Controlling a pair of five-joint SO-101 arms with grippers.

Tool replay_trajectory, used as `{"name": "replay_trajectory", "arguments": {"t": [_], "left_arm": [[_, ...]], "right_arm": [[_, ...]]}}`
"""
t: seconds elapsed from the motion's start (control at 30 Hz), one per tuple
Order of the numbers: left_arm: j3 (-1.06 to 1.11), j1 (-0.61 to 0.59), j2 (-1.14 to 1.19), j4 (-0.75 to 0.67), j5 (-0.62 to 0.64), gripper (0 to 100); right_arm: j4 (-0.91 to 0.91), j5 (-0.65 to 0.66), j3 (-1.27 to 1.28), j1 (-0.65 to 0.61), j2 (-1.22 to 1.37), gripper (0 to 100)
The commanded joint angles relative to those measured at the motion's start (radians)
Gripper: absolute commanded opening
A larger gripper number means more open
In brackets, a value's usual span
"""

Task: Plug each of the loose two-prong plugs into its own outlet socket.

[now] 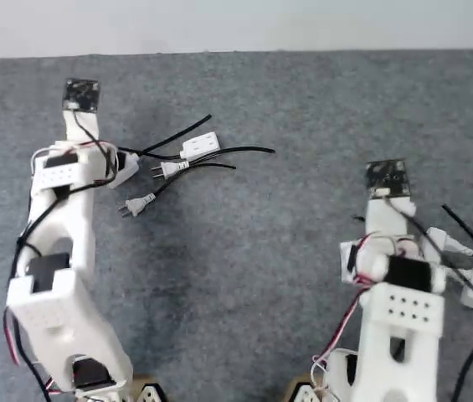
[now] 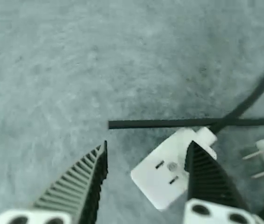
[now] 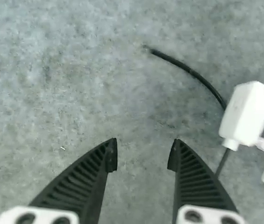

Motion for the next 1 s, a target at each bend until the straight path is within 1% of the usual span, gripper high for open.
{"name": "replay_trajectory", "arguments": {"t": [0.0, 0.07, 0.13, 0.27, 0.37, 0.47, 0.57, 0.73, 0.87, 0.97], "left_arm": [[-0.213, -0.006, 0.127, 0.084, -0.190, 25], [-0.269, -0.005, 0.190, 0.129, -0.252, 25], [-0.329, -0.005, 0.236, 0.173, -0.278, 25], [-0.460, -0.011, 0.249, 0.311, -0.278, 25], [-0.593, -0.011, 0.249, 0.462, -0.278, 24], [-0.688, -0.002, 0.250, 0.606, -0.282, 21], [-0.731, 0.018, 0.258, 0.687, -0.284, 19], [-0.711, 0.055, 0.273, 0.710, -0.334, 19], [-0.714, 0.077, 0.315, 0.674, -0.336, 19], [-0.716, 0.083, 0.361, 0.629, -0.336, 24]], "right_arm": [[-0.054, -0.015, 0.023, -0.024, -0.053, 16.9], [-0.056, -0.015, 0.028, -0.038, -0.053, 16.9], [-0.059, -0.015, 0.037, -0.044, -0.053, 16.9], [-0.101, -0.015, 0.063, -0.045, -0.053, 16.9], [-0.102, -0.015, 0.066, -0.047, -0.053, 16.9], [-0.102, -0.015, 0.066, -0.047, -0.053, 16.9], [-0.099, -0.015, 0.066, -0.047, -0.053, 17.0], [-0.097, -0.015, 0.068, -0.047, -0.053, 17.1], [-0.097, -0.015, 0.075, -0.047, -0.053, 17.2], [-0.097, -0.015, 0.075, -0.047, -0.053, 17.2]]}}
